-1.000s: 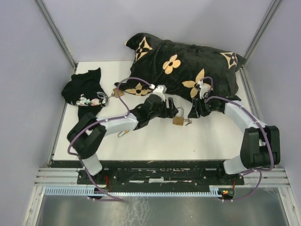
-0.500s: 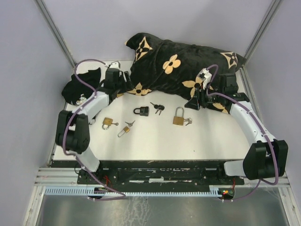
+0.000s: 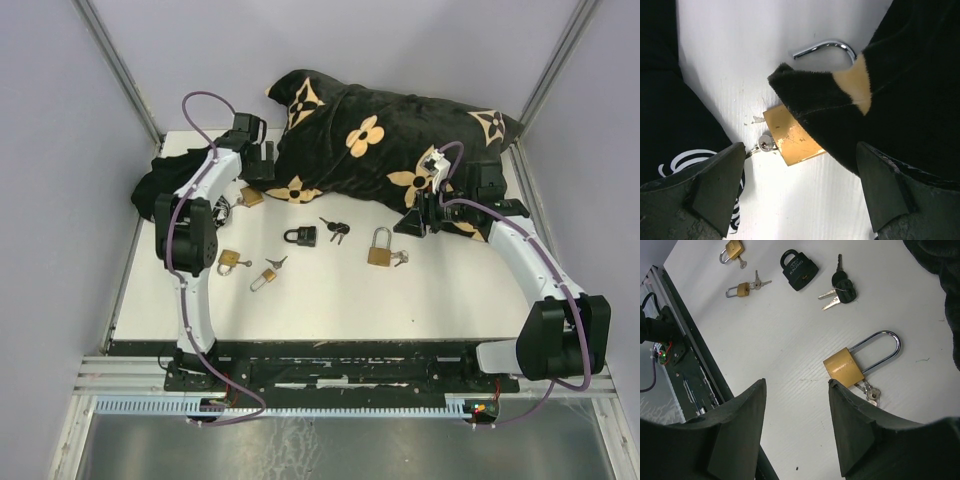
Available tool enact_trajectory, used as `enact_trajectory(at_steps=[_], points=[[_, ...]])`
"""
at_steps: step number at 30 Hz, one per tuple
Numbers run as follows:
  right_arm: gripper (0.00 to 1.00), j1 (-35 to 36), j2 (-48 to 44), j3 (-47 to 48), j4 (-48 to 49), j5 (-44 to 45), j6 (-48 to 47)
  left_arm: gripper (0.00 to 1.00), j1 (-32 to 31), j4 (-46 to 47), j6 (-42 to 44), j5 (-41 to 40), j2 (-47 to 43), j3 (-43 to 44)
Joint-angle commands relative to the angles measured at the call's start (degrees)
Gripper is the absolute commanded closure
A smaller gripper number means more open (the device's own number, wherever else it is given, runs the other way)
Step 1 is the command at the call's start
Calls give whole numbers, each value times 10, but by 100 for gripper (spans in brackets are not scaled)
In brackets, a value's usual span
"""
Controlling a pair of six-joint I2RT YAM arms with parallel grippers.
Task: Lock with the key
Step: Pick up the lock from the center of the board.
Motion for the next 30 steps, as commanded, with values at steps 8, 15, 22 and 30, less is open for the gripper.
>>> enact_trajectory(at_steps=[8, 15, 22, 30], points=[[39, -5, 3, 3, 9, -14, -10, 16, 16, -49, 31, 44, 9, 4], [39, -6, 4, 2, 4, -11, -15, 31, 20, -6, 19, 33, -45, -48], [39, -7, 14, 5, 5, -19, -12, 33, 38, 44, 24, 75, -120, -113], [39, -12, 8, 2, 4, -12, -15, 37, 39, 1, 34, 98, -16, -54]])
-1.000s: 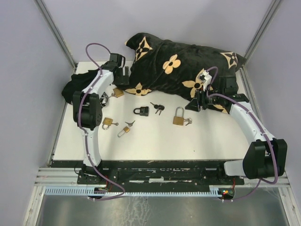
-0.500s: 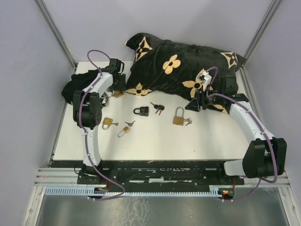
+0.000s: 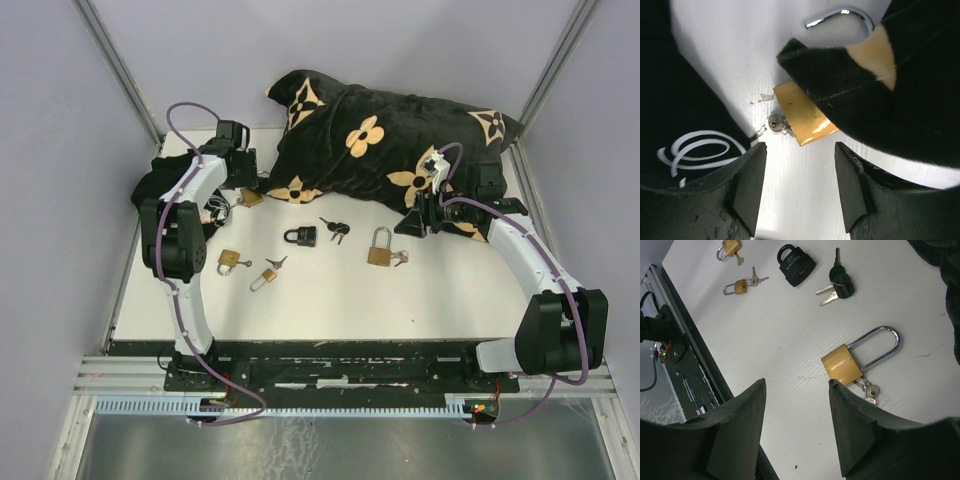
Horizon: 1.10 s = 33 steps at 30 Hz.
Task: Lock with the key
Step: Pick up the lock from the center of the board.
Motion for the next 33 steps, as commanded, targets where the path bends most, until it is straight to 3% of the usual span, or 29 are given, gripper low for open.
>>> enact_trajectory(at_steps=[1, 9, 22, 30, 33], points=[[39, -7, -6, 2, 8, -9, -9, 35, -1, -13, 27, 26, 53, 32], [39, -8, 2, 4, 8, -13, -6, 22, -1, -33, 38, 19, 107, 76], [39, -8, 12, 5, 7, -13, -7, 19, -4, -51, 34, -3, 165, 168], [38, -8, 17, 8, 7, -15, -6, 25, -5, -60, 25, -1, 193, 153], [38, -9, 17, 9, 7, -17, -5, 35, -4, -58, 19, 13, 187, 138]])
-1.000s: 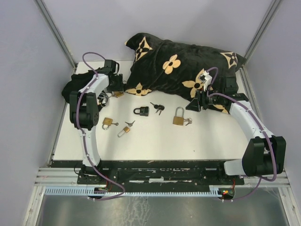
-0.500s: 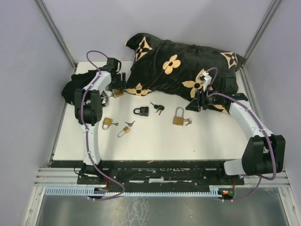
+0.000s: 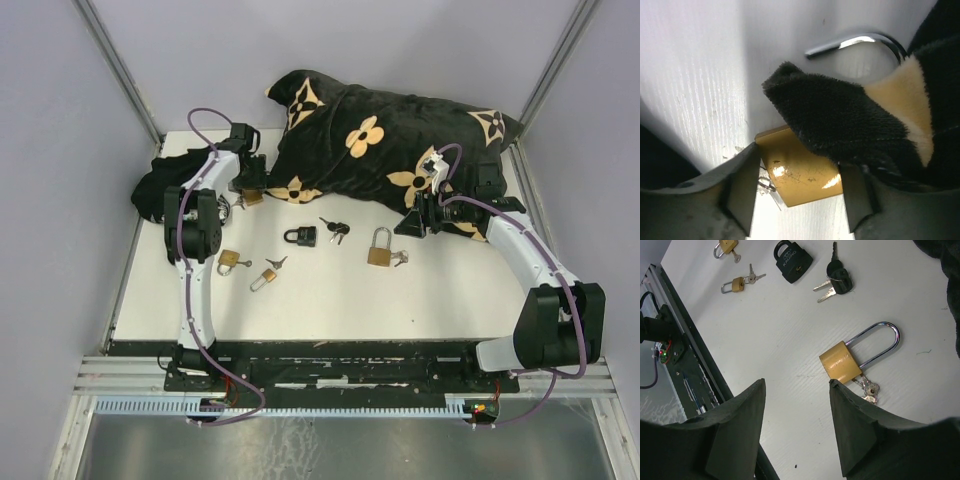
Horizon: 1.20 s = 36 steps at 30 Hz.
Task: Lock with the key
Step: Pick up the lock from the center of the board.
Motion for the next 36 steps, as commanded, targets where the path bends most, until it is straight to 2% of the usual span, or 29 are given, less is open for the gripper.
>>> enact_trajectory(at_steps=[1, 4, 13, 20, 24, 27, 29, 31, 34, 36], points=[[38, -4, 1, 9, 6, -18, -5, 42, -2, -5, 4, 16, -6, -22], [38, -4, -3, 10, 6, -17, -6, 50, -4, 12, -15, 37, -46, -72], [38, -3, -2, 5, 14, -43, 8, 73, -43, 172, -89, 98, -264, -375], [38, 9, -2, -34, 79, -75, 52, 78, -36, 252, -126, 175, -338, -463], [38, 59, 13, -59, 158, -70, 94, 79, -36, 311, -150, 265, -367, -512], [36, 114, 35, -74, 270, -45, 144, 79, -35, 366, -173, 321, -380, -553], [28, 156, 61, -73, 369, -16, 179, 79, -34, 401, -187, 348, -385, -578], [22, 197, 103, -51, 421, 49, 235, 80, -31, 439, -196, 368, -388, -597], [23, 239, 193, 49, 403, 114, 313, 80, -29, 486, -211, 389, -394, -628], [23, 257, 231, 119, 349, 135, 275, 80, -26, 499, -214, 403, -394, -637]])
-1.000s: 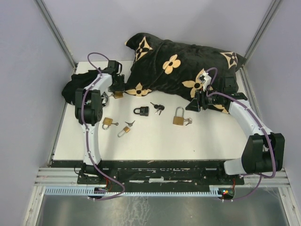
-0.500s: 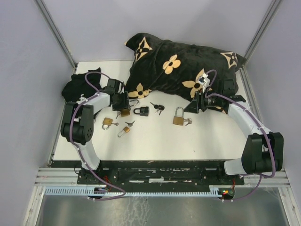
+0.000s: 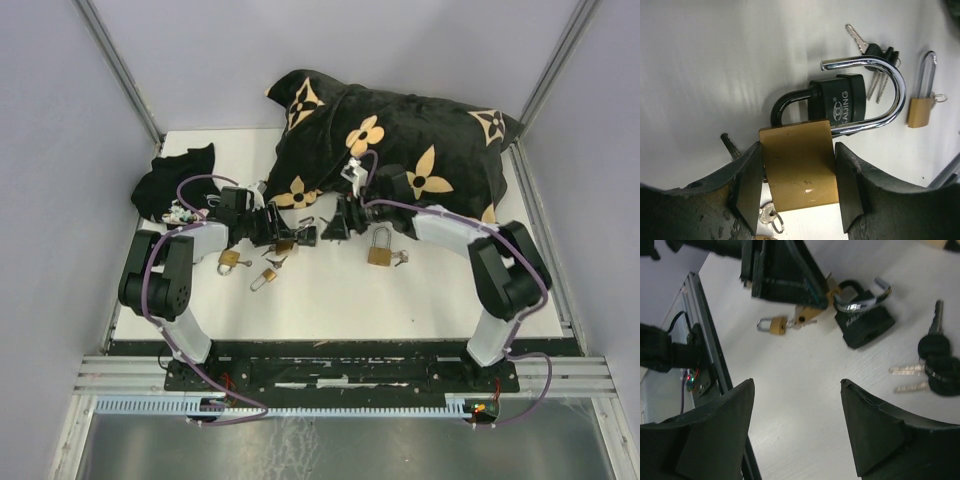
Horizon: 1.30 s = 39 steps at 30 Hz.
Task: Lock with the key
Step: Pick up the lock from the center of the board.
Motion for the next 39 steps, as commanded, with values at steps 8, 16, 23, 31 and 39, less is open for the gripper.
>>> enact_trajectory(at_steps=[8, 16, 23, 31, 39], points=[[8, 23, 128, 291, -377, -26, -796, 80, 17, 99, -29, 137, -6, -3], [1, 37, 222, 399, -446, -39, -987, 80, 19, 70, -6, 157, 10, 2], [16, 58, 269, 428, -418, -26, -952, 80, 19, 56, 2, 170, 13, 9], [55, 68, 290, 446, -381, -33, -896, 80, 19, 53, 1, 181, 7, 10], [98, 70, 275, 438, -388, -21, -902, 68, 18, 69, -21, 191, -12, 3]])
